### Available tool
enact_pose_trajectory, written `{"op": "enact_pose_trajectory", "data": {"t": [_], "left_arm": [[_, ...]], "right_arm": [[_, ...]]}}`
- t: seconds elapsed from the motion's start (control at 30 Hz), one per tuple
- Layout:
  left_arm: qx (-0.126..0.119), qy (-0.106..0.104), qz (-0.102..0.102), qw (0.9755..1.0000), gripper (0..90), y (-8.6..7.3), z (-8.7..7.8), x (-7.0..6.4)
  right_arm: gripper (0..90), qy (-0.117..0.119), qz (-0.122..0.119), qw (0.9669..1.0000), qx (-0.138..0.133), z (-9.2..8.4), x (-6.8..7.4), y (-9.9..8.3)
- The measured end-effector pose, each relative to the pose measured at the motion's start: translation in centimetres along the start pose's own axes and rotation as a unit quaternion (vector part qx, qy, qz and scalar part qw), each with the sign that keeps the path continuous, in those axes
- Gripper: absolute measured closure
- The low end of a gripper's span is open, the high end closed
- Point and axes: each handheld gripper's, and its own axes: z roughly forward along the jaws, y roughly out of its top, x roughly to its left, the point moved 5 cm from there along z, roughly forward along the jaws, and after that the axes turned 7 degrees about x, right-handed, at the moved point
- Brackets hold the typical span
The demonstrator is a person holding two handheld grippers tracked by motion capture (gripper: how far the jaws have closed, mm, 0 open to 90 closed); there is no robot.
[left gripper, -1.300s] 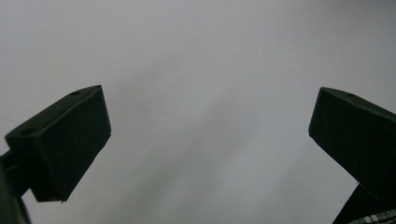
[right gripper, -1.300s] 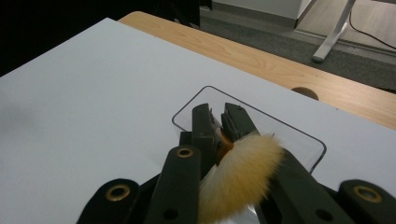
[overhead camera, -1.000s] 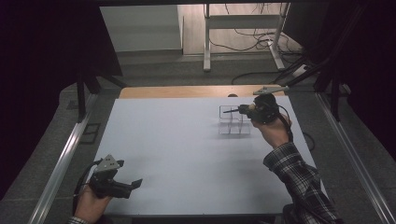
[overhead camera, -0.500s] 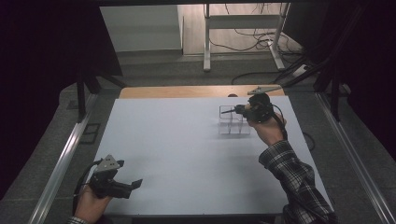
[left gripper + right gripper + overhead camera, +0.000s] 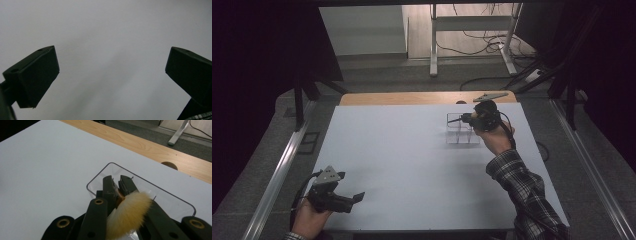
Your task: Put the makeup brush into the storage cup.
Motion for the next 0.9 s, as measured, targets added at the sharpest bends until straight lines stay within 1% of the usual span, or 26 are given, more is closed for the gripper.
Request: {"op": "enact_pose_trajectory", "data": {"t": [0.5, 0.57, 0.6, 0.63, 0.67, 0.7, 0.77, 0.83, 0.87, 0.9], "left_arm": [[0.001, 0.0, 0.0, 1.0, 0.0, 0.0, 0.0, 0.0], [0.001, 0.0, 0.0, 1.0, 0.0, 0.0, 0.0, 0.0], [0.001, 0.0, 0.0, 1.0, 0.0, 0.0, 0.0, 0.0], [0.001, 0.0, 0.0, 1.0, 0.0, 0.0, 0.0, 0.0], [0.001, 0.0, 0.0, 1.0, 0.0, 0.0, 0.0, 0.0], [0.001, 0.0, 0.0, 1.0, 0.0, 0.0, 0.0, 0.0], [0.001, 0.0, 0.0, 1.0, 0.0, 0.0, 0.0, 0.0], [0.001, 0.0, 0.0, 1.0, 0.0, 0.0, 0.0, 0.0], [0.001, 0.0, 0.0, 1.0, 0.0, 0.0, 0.0, -0.1], [0.001, 0.0, 0.0, 1.0, 0.0, 0.0, 0.0, 0.0]], "right_arm": [[83.5, -0.005, 0.0, 0.9999, 0.015, 1.6, -0.2, -0.6], [82.9, -0.005, -0.004, 0.9999, 0.016, 1.8, -0.1, -0.7], [78.5, -0.002, -0.006, 0.9999, 0.015, 1.9, -0.1, -0.7], [65.4, 0.002, -0.004, 0.9999, 0.012, 2.0, 0.0, -0.7], [59.1, 0.003, -0.004, 0.9999, 0.011, 2.0, 0.0, -0.7], [46.9, 0.001, -0.01, 0.9999, 0.007, 2.1, 0.0, -0.6], [31.2, 0.001, -0.013, 0.9999, 0.006, 2.3, 0.1, -0.6], [18.6, 0.007, -0.014, 0.9999, 0.002, 2.4, 0.1, -0.6], [13.3, 0.006, -0.013, 0.9999, 0.0, 2.5, 0.1, -0.6], [10.1, 0.005, -0.011, 0.9999, -0.001, 2.5, 0.1, -0.6]]}}
